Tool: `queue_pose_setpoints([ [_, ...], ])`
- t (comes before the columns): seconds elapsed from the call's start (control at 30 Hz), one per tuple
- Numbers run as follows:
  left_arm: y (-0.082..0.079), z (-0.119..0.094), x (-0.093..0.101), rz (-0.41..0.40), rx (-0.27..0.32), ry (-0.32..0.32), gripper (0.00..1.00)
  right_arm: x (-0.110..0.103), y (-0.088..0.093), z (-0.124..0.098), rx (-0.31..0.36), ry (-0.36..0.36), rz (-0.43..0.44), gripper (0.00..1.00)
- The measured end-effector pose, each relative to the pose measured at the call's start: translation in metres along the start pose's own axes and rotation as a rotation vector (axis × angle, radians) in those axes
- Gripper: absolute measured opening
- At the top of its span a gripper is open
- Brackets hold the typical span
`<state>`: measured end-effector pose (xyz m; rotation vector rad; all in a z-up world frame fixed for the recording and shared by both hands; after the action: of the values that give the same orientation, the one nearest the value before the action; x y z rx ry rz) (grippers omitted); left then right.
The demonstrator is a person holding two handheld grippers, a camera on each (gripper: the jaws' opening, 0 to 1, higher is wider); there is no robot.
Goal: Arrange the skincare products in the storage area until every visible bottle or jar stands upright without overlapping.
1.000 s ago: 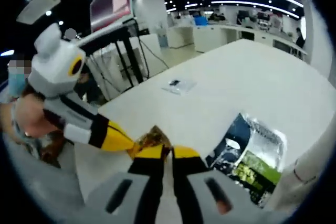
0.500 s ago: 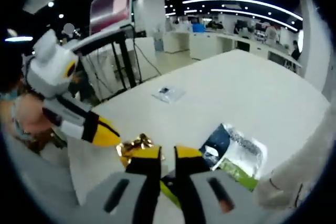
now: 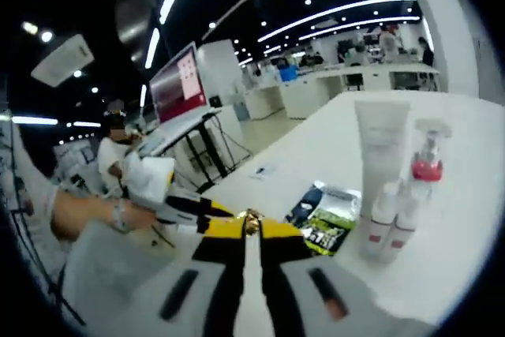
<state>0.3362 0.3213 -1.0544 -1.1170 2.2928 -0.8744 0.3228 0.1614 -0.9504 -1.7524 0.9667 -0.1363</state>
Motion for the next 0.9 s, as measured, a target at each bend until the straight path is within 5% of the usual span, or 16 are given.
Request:
queue_pose_setpoints([
  [0.07,0.002,0.007,-0.006,-0.001,-0.017,-0.006,0.18,0.004,0.007,0.003,-0.035,0.013,0.001,0.02],
  [0.2,0.009,0.012,-0.004,-0.039,-0.081,0.029,0.17,0.001,-0.005,0.010,0.006,-0.002,0.024,0.02],
  [0.6,-0.003,0.022,-0.009,-0.083,-0.075,-0.008,0.15,0.007,0.003,0.013,-0.028,0.018,0.044,0.02],
  [0.9,-0.008,0.025,-0.010,-0.141,-0.162,-0.038,0.14,0.010,0.006,0.013,-0.038,0.033,0.081,0.02],
])
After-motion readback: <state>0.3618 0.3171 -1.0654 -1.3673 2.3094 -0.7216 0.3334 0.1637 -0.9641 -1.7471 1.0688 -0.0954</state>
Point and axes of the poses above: the point that each gripper's makers call its tool centre point, and the gripper's own axes: z roughly forward along the fingers, x roughly to its right, y roughly out of its underside, the point moved 1 cm from there along -z, roughly backward along the fingers, and after that the axes turned 8 degrees about z, right-handed, at the moved point
